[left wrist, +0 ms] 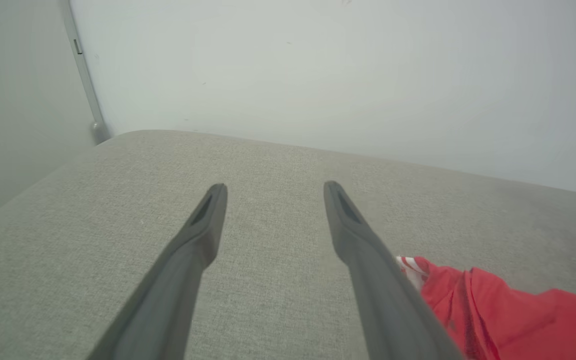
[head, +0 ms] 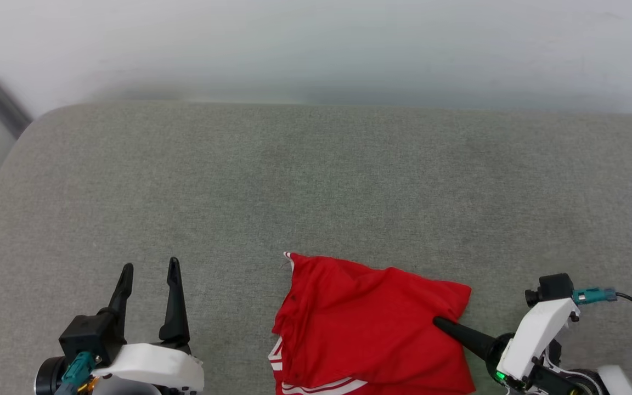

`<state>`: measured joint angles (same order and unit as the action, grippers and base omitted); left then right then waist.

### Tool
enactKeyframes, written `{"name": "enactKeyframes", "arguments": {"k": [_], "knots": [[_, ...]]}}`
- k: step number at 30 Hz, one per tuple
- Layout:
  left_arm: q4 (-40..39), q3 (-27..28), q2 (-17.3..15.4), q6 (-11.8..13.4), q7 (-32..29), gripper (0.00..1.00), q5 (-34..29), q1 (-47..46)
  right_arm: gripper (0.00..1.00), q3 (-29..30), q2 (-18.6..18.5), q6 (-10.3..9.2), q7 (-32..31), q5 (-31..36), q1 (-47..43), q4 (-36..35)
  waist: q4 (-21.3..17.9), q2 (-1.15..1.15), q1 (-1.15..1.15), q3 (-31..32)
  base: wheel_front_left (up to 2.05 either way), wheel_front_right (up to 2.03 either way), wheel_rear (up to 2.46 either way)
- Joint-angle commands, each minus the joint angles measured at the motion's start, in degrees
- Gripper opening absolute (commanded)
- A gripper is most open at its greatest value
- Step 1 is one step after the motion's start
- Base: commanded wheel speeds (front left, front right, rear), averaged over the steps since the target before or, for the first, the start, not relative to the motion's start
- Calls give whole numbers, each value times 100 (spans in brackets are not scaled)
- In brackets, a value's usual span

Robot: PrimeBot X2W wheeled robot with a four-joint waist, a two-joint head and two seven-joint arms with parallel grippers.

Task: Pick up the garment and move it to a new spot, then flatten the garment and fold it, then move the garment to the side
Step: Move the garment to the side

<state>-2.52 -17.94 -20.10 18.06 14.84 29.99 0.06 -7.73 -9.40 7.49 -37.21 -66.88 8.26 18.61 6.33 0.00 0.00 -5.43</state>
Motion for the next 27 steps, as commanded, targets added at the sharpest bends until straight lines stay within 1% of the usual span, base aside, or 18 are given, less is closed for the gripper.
{"name": "enactKeyframes", "arguments": {"k": [1,4,7,9,11,13,18,21,22,23,27], "knots": [[2,21,-15,-21,31,100,-14,64,0,-112,-148,0,82,123,78,-103,-92,0,0,89,0,0,0],[-27,45,-28,-27,33,100,-6,103,0,-513,-488,0,274,561,94,-285,-262,0,0,183,0,0,0],[-77,69,-45,-35,35,100,-1,171,0,-870,-923,-1,418,1193,165,-336,-515,0,0,196,0,0,0],[-111,93,-63,-35,36,100,1,188,0,-1015,-1130,0,466,1564,245,-280,-727,0,0,169,0,0,0],[-144,118,-84,-55,38,100,-1,172,0,-1059,-1253,0,507,1773,324,-244,-933,0,0,127,0,0,0],[-167,123,-93,-73,39,100,-19,122,0,-1017,-1471,-3,545,2060,410,-133,-1121,0,0,73,0,0,0],[-265,121,-71,-118,41,100,-89,-15,0,-745,-1710,-2,777,2649,713,112,-1606,0,0,-167,0,0,0],[-362,118,-96,-145,39,100,-159,-162,0,-570,-1760,-2,957,2990,1012,308,-1894,0,0,-423,0,0,0],[-383,90,-107,-191,37,100,-185,-236,0,-484,-1805,-3,1032,3140,1115,427,-1963,0,0,-524,0,0,0],[-383,90,-107,-191,37,100,-185,-236,0,-484,-1805,-3,1032,3140,1115,427,-1963,0,0,-524,0,0,0],[-504,7,-198,-278,-33,100,-330,-616,0,-210,-1947,-2,1471,3756,1690,810,-2195,0,0,-1013,0,0,0]]}}
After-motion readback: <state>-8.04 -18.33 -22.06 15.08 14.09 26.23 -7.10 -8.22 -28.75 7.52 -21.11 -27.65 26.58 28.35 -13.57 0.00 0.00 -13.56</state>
